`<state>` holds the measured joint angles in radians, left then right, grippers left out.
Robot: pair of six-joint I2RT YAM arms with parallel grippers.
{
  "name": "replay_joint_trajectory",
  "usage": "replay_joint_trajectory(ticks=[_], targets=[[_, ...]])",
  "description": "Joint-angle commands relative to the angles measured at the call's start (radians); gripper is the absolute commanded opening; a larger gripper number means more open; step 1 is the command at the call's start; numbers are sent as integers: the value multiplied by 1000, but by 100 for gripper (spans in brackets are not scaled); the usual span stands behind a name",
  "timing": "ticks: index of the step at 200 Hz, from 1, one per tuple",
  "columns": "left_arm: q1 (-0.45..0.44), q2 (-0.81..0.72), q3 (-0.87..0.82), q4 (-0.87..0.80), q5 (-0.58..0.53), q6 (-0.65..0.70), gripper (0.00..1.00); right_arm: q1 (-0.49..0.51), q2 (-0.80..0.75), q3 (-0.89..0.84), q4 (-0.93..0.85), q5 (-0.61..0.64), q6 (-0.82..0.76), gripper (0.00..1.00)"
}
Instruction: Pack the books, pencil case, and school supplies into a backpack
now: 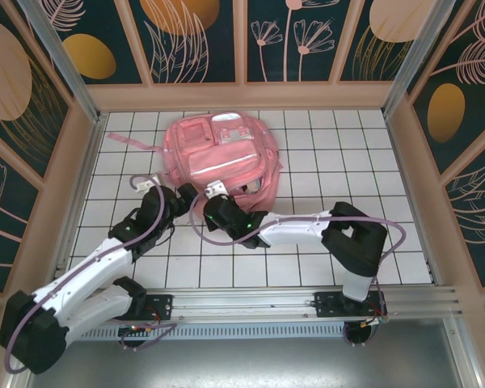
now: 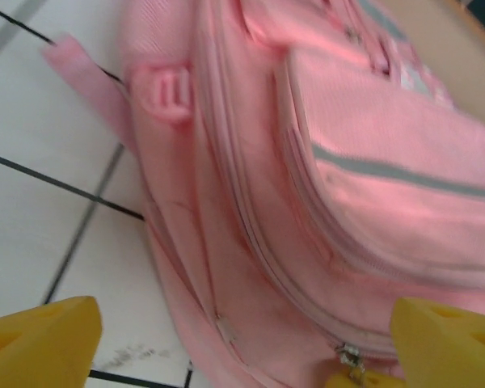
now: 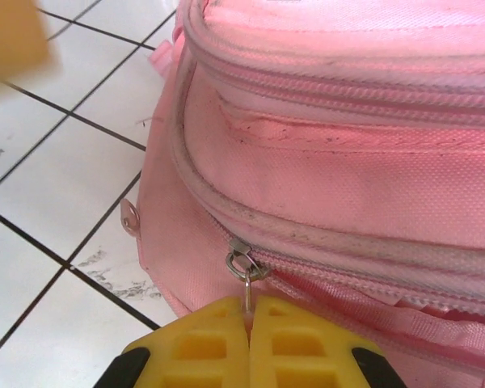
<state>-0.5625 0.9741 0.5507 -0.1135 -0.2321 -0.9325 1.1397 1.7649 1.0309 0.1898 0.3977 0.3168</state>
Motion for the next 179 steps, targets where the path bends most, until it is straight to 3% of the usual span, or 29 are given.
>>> replay_joint_trajectory(ticks=[1, 99, 127, 145, 154, 179], targets=[[4, 73, -2, 114, 155, -19, 83, -29, -77, -66, 117, -137, 41, 0], [4, 263, -31, 312, 209, -141, 76, -66, -103, -144, 255, -301, 87, 0], [6, 314, -28, 332, 175, -152, 51, -66, -108, -151, 264, -303, 87, 0], [10, 338, -28, 349, 167, -154, 14, -66, -110, -154, 261, -294, 87, 0], [17, 342, -28, 342, 157, -155, 1, -66, -110, -155, 251, -283, 87, 0], [38, 320, -35, 310, 125, -140, 0, -73, -137, -177, 234, -248, 81, 0]])
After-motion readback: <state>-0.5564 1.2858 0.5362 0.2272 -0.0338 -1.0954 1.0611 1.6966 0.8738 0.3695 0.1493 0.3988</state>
